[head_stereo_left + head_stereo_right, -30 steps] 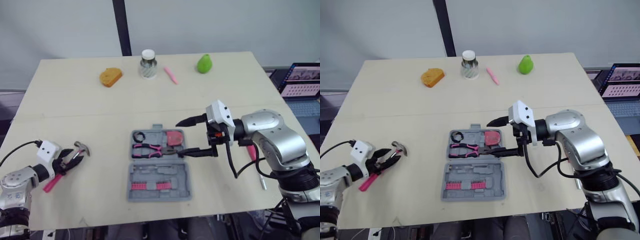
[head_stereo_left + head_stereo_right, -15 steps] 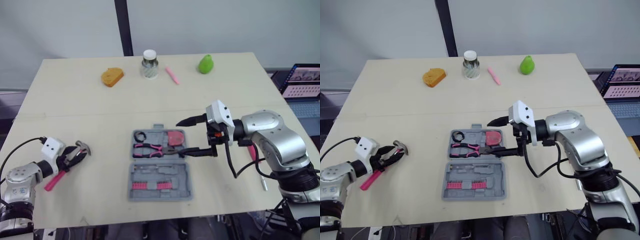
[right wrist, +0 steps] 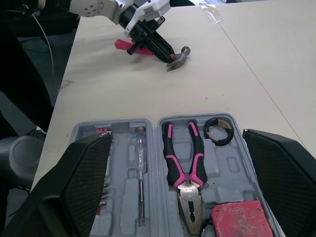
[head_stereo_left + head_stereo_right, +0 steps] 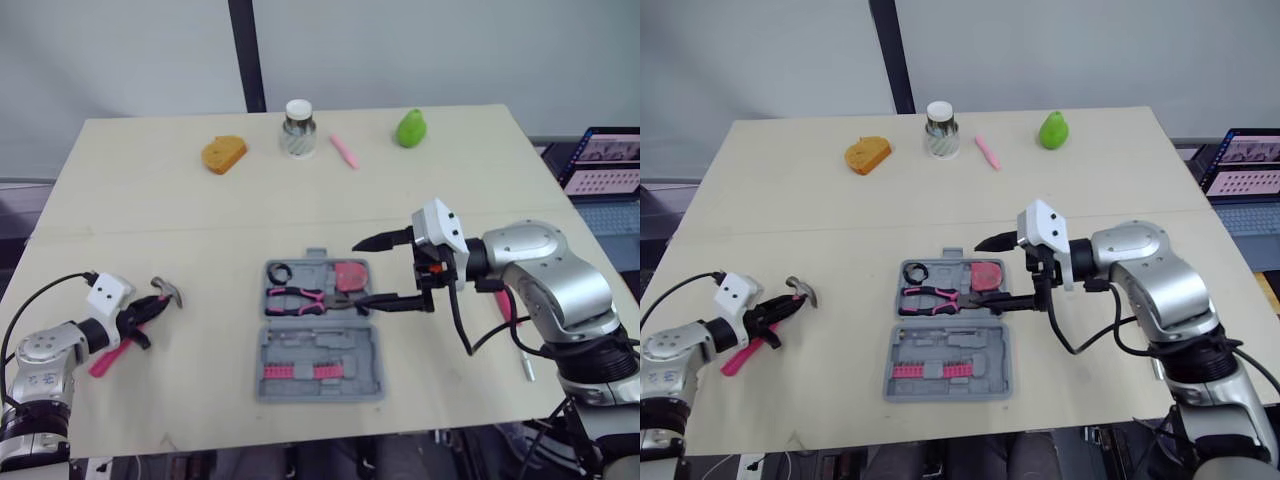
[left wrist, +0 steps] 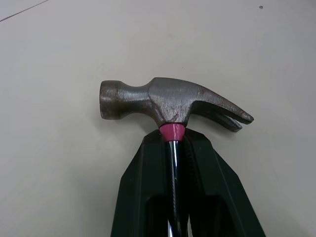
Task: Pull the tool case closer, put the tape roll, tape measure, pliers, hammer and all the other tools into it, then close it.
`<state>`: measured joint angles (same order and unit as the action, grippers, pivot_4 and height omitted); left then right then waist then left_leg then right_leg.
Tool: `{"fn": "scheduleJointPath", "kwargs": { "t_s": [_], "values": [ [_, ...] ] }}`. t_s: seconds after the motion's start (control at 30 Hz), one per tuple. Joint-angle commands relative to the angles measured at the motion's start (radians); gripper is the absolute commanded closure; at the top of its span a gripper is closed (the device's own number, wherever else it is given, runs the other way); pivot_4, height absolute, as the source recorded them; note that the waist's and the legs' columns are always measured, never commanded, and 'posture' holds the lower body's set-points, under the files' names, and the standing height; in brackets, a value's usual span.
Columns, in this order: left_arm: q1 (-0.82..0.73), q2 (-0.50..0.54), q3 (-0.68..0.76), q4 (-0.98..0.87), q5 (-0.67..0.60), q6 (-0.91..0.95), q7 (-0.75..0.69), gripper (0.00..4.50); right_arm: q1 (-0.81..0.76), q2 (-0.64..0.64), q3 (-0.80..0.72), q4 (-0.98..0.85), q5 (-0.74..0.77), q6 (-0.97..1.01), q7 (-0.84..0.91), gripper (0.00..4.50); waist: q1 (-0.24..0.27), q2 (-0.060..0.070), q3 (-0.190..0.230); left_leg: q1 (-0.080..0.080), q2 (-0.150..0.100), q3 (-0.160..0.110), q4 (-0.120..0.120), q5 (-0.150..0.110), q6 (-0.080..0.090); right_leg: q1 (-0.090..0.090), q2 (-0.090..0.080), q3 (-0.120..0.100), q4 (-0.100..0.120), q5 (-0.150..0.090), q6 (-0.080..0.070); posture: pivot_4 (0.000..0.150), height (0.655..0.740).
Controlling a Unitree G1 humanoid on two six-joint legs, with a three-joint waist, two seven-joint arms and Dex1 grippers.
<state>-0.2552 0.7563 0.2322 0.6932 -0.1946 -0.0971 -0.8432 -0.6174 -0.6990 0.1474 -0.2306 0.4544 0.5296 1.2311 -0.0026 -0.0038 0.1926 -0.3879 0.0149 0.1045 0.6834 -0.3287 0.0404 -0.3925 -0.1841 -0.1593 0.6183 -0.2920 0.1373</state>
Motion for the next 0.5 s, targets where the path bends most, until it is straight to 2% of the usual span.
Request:
{"fn": "scheduleJointPath", "kwargs": {
  "t_s": [0.03, 0.2, 0.5],
  "values": [
    [0.011, -0.016, -0.018, 0.036, 0.024, -0.003, 0.013, 4.48, -0.004, -0.005, -0.036, -0.016, 0.02, -0.001, -0.016, 0.0, 0.0, 0.0, 0.0, 0.0, 0.0, 0.0, 0.0, 0.0, 0.0, 0.0, 0.0, 0.0, 0.0, 0.0, 0.0, 0.15, 0.74],
    [0.03, 0.0, -0.028, -0.084, 0.006, 0.02, -0.028, 4.48, 0.041, -0.024, -0.064, -0.023, 0.026, -0.004, -0.017, 0.0, 0.003, 0.0, 0.0, 0.0, 0.0, 0.0, 0.0, 0.0, 0.0, 0.0, 0.0, 0.0, 0.0, 0.0, 0.0, 0.15, 0.74],
    [0.067, 0.126, -0.119, -0.626, -0.041, 0.325, -0.182, 4.48, 0.239, -0.166, -0.188, -0.088, 0.065, -0.005, 0.022, 0.0, 0.001, -0.003, 0.002, -0.003, 0.0, -0.001, 0.0, -0.001, 0.001, 0.0, 0.0, -0.001, -0.003, 0.0, 0.0, 0.15, 0.74]
  ]
}}
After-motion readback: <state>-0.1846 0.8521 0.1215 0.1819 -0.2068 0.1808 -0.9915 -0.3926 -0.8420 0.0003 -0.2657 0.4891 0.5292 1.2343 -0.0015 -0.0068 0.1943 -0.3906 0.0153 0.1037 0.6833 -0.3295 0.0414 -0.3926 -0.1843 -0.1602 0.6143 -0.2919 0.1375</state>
